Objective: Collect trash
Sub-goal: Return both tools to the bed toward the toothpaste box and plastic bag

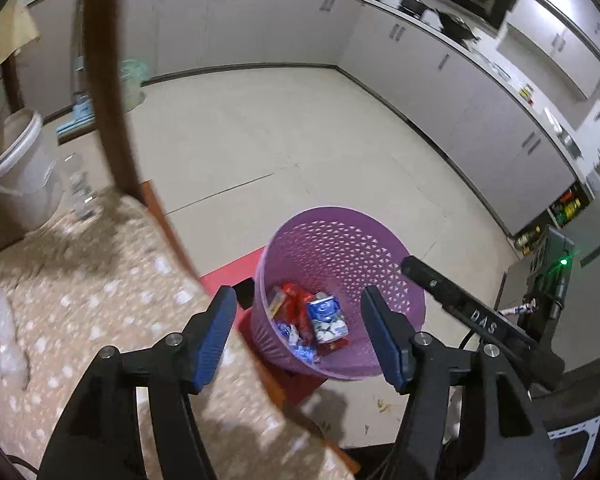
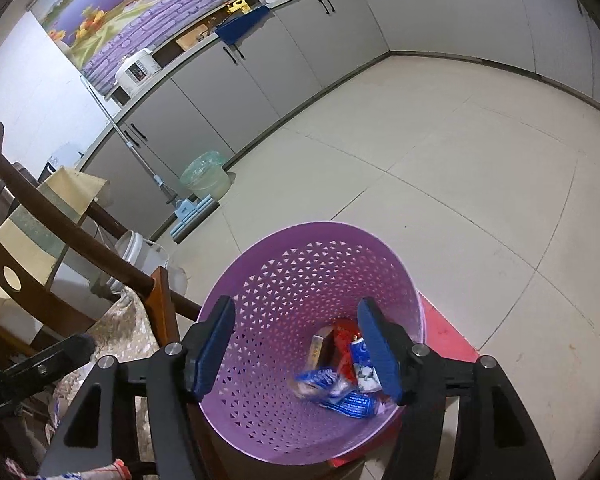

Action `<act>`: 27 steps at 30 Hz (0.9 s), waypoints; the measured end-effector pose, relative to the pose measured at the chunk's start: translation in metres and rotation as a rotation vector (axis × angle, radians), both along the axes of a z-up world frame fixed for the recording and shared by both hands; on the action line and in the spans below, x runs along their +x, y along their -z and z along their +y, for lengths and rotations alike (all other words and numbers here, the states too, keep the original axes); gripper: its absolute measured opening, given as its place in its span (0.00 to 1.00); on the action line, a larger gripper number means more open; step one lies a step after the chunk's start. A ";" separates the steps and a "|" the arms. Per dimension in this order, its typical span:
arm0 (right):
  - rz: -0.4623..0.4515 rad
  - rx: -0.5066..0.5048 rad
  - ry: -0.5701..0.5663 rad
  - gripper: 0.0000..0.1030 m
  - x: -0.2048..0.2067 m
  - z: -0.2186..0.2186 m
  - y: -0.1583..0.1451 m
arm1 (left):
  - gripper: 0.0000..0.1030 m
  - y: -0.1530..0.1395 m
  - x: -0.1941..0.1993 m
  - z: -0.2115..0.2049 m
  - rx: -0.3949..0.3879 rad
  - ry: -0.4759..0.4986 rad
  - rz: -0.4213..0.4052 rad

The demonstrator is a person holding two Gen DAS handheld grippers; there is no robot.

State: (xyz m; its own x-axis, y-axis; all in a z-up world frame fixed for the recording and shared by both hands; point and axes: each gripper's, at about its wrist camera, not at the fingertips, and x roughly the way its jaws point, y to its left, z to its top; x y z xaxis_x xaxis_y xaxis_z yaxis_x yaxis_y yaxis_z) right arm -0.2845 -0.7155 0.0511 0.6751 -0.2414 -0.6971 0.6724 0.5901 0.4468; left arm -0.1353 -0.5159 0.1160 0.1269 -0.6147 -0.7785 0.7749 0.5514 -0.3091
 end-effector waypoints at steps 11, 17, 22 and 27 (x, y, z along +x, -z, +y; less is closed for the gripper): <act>0.027 -0.076 -0.053 0.67 0.014 0.016 -0.005 | 0.72 -0.026 0.027 0.104 -0.040 -0.209 -0.041; 0.024 -0.118 -0.090 0.67 0.023 0.030 -0.011 | 0.72 -0.024 0.037 0.158 -0.014 -0.304 -0.062; 0.022 -0.140 -0.133 0.67 0.036 0.043 -0.013 | 0.72 -0.017 0.038 0.211 0.012 -0.405 -0.070; 0.009 -0.167 -0.208 0.67 0.058 0.074 -0.017 | 0.72 -0.005 0.038 0.279 0.096 -0.541 -0.128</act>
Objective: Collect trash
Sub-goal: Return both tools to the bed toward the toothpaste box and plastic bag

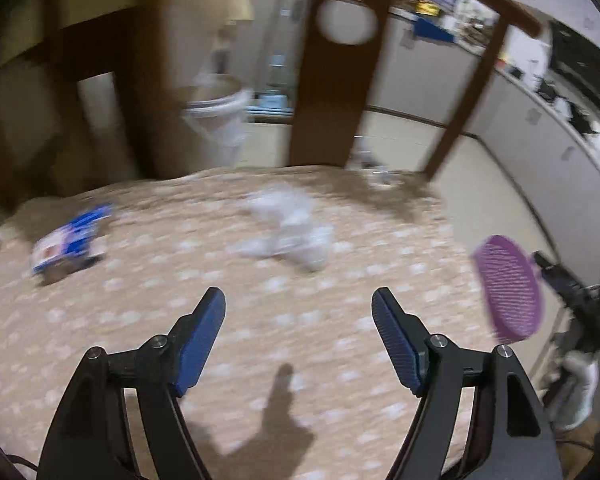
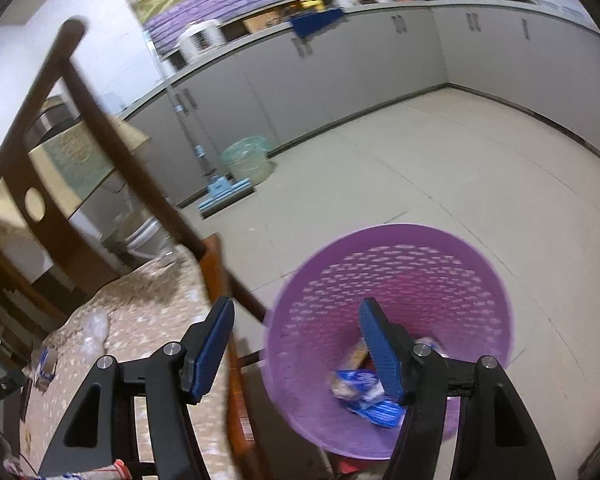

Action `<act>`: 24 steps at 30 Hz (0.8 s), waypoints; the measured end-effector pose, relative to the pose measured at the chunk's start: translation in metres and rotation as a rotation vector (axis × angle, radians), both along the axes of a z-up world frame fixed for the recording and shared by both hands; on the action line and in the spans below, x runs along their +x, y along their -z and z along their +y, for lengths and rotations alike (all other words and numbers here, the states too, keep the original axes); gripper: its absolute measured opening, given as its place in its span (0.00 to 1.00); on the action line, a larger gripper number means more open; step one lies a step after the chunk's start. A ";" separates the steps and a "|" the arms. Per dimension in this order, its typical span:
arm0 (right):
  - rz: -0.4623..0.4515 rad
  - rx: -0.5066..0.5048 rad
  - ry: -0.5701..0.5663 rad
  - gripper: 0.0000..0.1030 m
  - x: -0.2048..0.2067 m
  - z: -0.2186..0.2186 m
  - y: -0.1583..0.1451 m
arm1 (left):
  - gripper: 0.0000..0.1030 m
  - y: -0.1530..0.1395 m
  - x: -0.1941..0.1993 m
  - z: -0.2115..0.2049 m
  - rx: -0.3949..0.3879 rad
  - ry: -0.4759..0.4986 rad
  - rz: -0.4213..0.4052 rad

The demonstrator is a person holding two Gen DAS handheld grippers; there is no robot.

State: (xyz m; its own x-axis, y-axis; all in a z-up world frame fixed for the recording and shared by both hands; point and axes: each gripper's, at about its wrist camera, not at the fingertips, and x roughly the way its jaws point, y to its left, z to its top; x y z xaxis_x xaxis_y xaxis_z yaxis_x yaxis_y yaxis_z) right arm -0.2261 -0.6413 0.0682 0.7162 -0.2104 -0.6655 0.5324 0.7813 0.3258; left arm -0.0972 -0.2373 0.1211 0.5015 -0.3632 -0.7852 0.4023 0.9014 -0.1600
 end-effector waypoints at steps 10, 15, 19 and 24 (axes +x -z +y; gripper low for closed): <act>0.038 -0.069 -0.272 0.70 0.053 0.105 0.008 | 0.73 0.011 0.008 0.148 0.055 -0.293 -0.001; 0.100 -0.136 -0.379 0.70 0.070 0.151 0.023 | 0.74 0.027 0.036 0.184 0.090 -0.352 0.019; 0.141 -0.149 -0.437 0.70 0.079 0.170 0.036 | 0.74 0.037 0.071 0.180 0.173 -0.290 0.005; 0.147 -0.126 -0.455 0.71 0.084 0.174 0.043 | 0.78 0.042 0.126 0.158 0.290 -0.162 -0.033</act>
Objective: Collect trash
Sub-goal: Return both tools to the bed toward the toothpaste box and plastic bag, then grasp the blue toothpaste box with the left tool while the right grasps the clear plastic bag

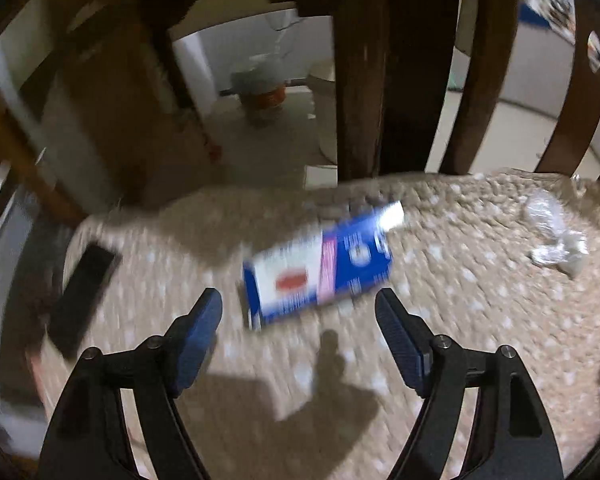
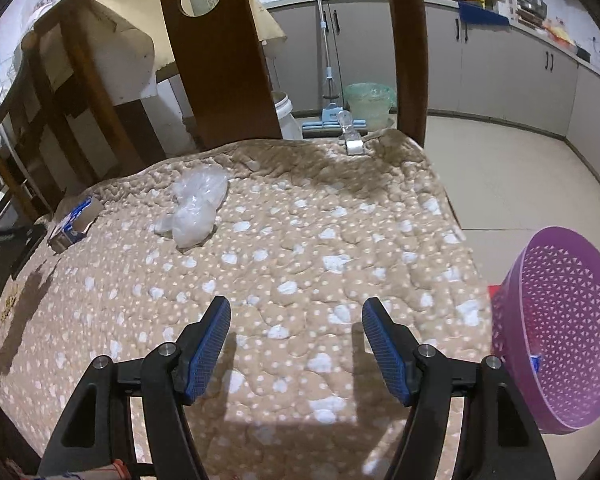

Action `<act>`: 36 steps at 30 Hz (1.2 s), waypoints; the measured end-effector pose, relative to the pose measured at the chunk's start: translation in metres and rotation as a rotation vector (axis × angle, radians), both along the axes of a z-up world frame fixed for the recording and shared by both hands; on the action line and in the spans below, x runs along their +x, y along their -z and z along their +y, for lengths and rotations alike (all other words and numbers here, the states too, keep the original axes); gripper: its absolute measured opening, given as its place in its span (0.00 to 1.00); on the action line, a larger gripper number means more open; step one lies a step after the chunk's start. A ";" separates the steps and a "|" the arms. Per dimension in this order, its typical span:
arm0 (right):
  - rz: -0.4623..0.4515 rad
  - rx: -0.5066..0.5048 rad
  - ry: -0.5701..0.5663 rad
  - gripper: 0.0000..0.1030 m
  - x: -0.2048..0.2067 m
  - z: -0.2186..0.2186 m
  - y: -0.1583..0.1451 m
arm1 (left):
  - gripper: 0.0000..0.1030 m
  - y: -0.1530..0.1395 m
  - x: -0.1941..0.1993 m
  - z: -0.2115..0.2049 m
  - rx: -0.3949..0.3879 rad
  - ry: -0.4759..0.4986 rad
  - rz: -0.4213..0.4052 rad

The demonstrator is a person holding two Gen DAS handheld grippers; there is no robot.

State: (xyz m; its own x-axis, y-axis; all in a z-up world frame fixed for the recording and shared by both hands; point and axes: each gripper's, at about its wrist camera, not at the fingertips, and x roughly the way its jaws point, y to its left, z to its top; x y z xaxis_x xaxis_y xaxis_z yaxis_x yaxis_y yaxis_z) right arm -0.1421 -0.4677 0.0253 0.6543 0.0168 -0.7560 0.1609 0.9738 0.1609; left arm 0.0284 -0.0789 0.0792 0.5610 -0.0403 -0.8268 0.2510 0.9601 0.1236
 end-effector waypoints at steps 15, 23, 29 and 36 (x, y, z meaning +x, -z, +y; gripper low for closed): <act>0.066 0.027 0.007 0.76 0.013 0.001 0.019 | 0.90 0.047 0.064 0.014 -0.328 0.141 0.319; 0.082 0.002 0.002 0.78 0.015 0.005 0.021 | 0.90 0.025 0.017 -0.004 -0.270 0.214 0.237; 0.110 0.024 -0.042 0.80 0.032 0.017 0.013 | 0.91 0.039 -0.006 -0.043 0.034 0.300 0.151; 0.098 0.029 -0.151 0.83 0.100 0.056 -0.006 | 0.93 0.056 -0.010 -0.062 0.158 0.371 0.125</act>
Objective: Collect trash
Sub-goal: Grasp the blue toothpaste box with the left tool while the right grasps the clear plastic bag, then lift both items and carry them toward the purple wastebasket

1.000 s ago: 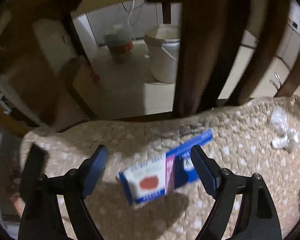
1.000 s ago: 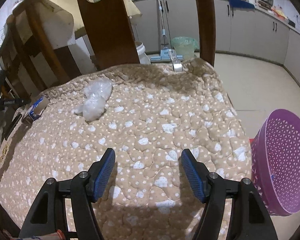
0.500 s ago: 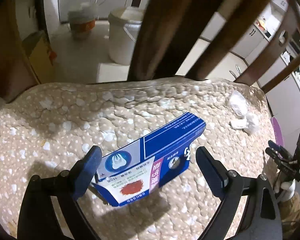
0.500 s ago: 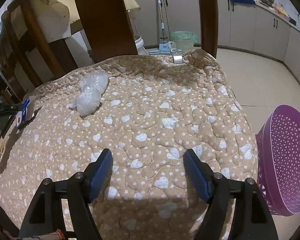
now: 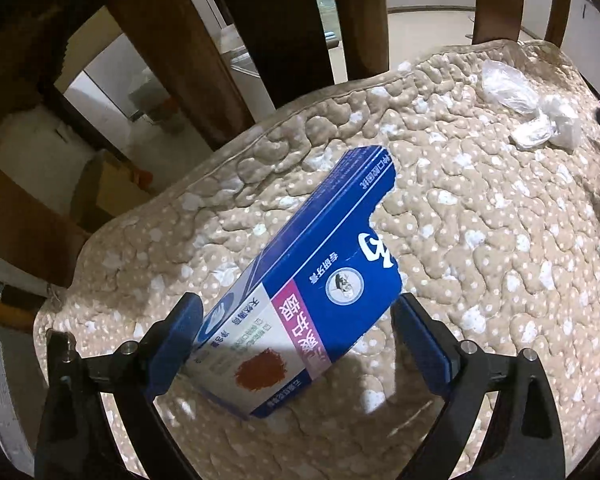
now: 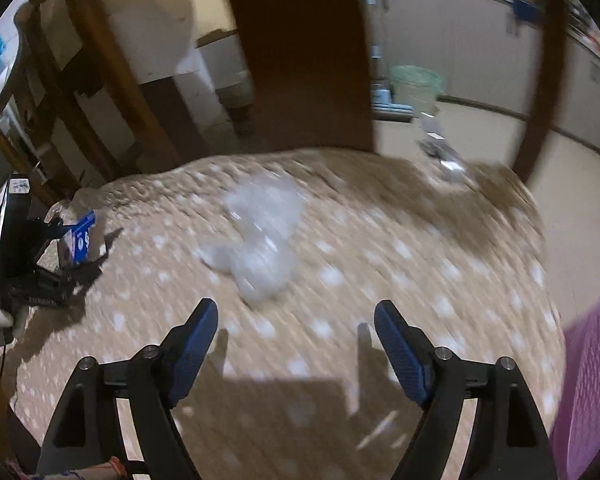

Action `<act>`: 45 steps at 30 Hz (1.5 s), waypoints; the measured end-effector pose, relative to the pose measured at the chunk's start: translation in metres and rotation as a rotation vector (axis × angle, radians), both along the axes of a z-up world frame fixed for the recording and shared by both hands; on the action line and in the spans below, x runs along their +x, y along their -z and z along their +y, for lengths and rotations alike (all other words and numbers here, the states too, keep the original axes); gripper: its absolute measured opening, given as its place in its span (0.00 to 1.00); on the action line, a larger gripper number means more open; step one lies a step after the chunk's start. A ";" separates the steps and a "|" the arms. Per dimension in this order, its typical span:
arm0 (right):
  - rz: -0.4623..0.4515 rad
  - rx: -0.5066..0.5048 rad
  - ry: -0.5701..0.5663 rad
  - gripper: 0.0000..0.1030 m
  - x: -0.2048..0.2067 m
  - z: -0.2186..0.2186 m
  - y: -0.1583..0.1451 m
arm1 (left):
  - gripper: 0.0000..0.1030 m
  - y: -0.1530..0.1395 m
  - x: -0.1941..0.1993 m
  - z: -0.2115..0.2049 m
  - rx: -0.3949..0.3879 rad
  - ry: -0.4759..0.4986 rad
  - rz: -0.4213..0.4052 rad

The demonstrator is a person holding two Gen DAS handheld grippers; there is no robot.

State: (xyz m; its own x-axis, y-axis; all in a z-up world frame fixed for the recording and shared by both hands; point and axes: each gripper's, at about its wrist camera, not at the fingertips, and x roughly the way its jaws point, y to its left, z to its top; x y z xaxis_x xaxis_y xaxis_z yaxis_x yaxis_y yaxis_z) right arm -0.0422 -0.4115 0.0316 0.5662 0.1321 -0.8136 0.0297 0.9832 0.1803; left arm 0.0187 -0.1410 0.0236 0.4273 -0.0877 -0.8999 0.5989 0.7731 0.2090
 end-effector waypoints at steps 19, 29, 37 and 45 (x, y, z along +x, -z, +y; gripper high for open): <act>0.003 0.095 0.008 0.32 -0.016 0.008 -0.013 | 0.44 -0.068 -0.015 0.053 -0.326 -0.152 0.079; -0.080 0.092 0.080 0.32 -0.089 -0.036 -0.029 | 0.44 -0.084 -0.089 0.002 -0.321 -0.082 0.036; -0.150 0.133 0.219 0.32 -0.121 -0.092 -0.031 | 0.44 -0.106 -0.113 -0.066 -0.323 -0.010 -0.036; -0.202 0.139 0.299 0.32 -0.142 -0.125 -0.038 | 0.44 -0.112 -0.134 -0.141 -0.327 0.079 -0.046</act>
State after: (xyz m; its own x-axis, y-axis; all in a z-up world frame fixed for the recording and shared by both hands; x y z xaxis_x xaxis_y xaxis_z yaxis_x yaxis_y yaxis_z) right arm -0.1842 -0.5362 0.0697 0.7436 0.0380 -0.6676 0.2620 0.9020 0.3432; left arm -0.1157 -0.2821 0.1356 0.4473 -0.4024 -0.7987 0.6550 0.7555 -0.0138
